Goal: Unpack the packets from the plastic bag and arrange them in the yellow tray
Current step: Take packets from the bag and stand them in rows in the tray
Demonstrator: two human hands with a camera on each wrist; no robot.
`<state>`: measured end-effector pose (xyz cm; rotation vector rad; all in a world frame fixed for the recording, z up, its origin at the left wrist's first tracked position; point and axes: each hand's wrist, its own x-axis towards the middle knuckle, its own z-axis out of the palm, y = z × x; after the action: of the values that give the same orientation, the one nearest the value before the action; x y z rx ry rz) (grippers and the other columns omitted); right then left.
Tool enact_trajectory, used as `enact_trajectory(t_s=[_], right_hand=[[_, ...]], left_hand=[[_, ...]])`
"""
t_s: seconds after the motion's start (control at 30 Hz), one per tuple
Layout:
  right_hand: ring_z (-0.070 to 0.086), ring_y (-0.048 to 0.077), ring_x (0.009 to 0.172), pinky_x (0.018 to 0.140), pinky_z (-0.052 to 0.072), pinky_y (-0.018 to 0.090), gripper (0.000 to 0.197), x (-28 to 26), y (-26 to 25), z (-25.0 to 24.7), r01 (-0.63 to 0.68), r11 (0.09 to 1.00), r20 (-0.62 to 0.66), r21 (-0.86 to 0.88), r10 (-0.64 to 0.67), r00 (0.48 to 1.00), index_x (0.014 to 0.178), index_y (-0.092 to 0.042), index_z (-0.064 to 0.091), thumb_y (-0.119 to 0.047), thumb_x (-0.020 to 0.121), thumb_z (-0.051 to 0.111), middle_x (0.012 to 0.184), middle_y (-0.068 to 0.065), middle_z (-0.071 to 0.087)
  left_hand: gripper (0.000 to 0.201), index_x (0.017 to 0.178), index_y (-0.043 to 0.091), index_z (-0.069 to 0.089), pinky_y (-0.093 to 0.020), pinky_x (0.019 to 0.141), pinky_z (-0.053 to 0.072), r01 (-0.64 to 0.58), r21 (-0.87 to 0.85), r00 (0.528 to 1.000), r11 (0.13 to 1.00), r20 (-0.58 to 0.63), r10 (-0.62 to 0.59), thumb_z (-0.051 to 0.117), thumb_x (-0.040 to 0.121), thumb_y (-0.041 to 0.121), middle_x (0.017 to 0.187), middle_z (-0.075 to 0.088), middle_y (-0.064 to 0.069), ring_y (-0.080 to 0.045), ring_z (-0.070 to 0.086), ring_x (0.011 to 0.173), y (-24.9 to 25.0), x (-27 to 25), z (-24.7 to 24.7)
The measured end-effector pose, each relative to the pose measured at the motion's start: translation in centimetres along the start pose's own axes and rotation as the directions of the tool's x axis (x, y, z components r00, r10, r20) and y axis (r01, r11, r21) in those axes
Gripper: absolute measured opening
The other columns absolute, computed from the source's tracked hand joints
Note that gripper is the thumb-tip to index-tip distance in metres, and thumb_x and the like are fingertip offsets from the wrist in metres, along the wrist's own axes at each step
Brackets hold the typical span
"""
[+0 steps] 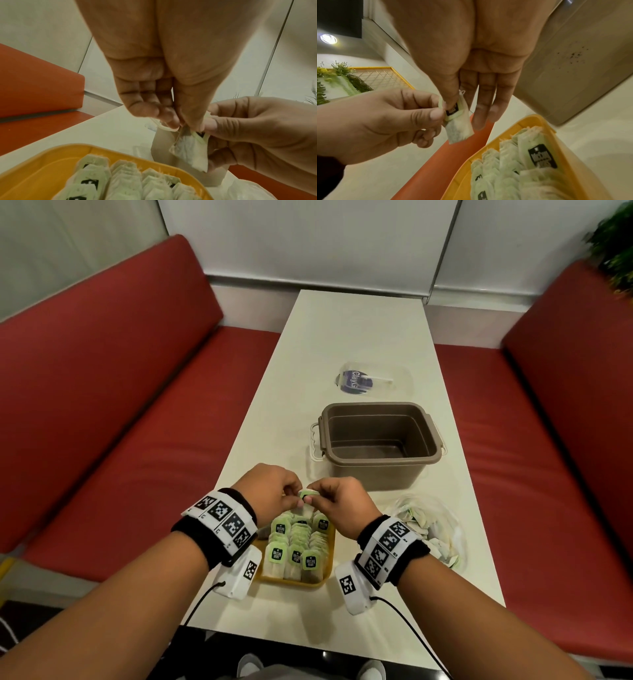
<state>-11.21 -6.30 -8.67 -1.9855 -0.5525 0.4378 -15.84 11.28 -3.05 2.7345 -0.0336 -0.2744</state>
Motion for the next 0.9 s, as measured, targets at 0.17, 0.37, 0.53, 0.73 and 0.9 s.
enact_trajectory(t_s=[0.17,0.37,0.53,0.73,0.9], right_hand=[[0.068,0.020,0.074,0.074,0.058,0.041,0.005,0.3,-0.5,-0.1,0.050,0.996,-0.022,-0.074,-0.052,0.998,0.092,-0.018,0.072,-0.021,0.090,0.071,0.081,-0.003,0.070],[0.068,0.016,0.076,0.074,0.057,0.037,0.012,0.1,-1.4,-0.4,0.098,0.990,-0.013,-0.105,-0.100,0.995,0.083,-0.026,0.065,-0.019,0.089,0.072,0.076,-0.009,0.067],[0.056,0.010,0.073,0.066,0.046,0.022,0.024,0.2,-1.6,-0.8,0.155,0.974,-0.027,-0.163,-0.161,0.987,0.070,-0.028,0.058,-0.023,0.086,0.075,0.083,-0.005,0.060],[0.063,0.016,0.075,0.069,0.054,0.033,0.014,0.1,-1.8,-1.1,0.131,0.982,-0.003,-0.135,-0.132,0.991,0.079,-0.015,0.067,-0.024,0.088,0.073,0.081,-0.003,0.067],[0.063,0.019,0.077,0.071,0.055,0.037,0.012,0.0,-2.1,-1.2,0.127,0.980,0.005,-0.153,-0.128,0.992,0.080,-0.018,0.066,-0.023,0.089,0.071,0.082,-0.001,0.068]], left_hand=[[0.013,0.098,0.026,0.072,-0.021,0.072,0.040,0.046,0.022,0.997,0.999,-0.062,-0.045,0.068,0.087,0.033,0.093,0.072,0.007,-0.009,0.057,0.078,0.0,-0.6,-0.4],[0.015,0.102,0.028,0.071,-0.023,0.074,0.040,0.024,-0.007,0.992,1.000,-0.124,-0.024,0.067,0.089,0.034,0.096,0.069,0.010,-0.008,0.052,0.074,0.2,-1.1,-1.0],[0.010,0.095,0.028,0.073,-0.027,0.076,0.045,0.001,0.023,0.991,1.000,-0.133,0.002,0.065,0.090,0.032,0.092,0.067,0.009,-0.010,0.055,0.079,0.7,-1.4,-1.4],[0.011,0.096,0.028,0.073,-0.024,0.072,0.042,0.046,0.007,0.989,0.999,-0.142,-0.045,0.069,0.087,0.034,0.087,0.068,0.009,-0.010,0.055,0.075,0.8,-1.7,-1.1],[0.017,0.094,0.028,0.074,-0.025,0.071,0.042,0.102,0.056,0.992,0.993,-0.078,-0.097,0.069,0.085,0.041,0.091,0.071,0.006,-0.014,0.058,0.080,0.3,-1.6,-0.5]])
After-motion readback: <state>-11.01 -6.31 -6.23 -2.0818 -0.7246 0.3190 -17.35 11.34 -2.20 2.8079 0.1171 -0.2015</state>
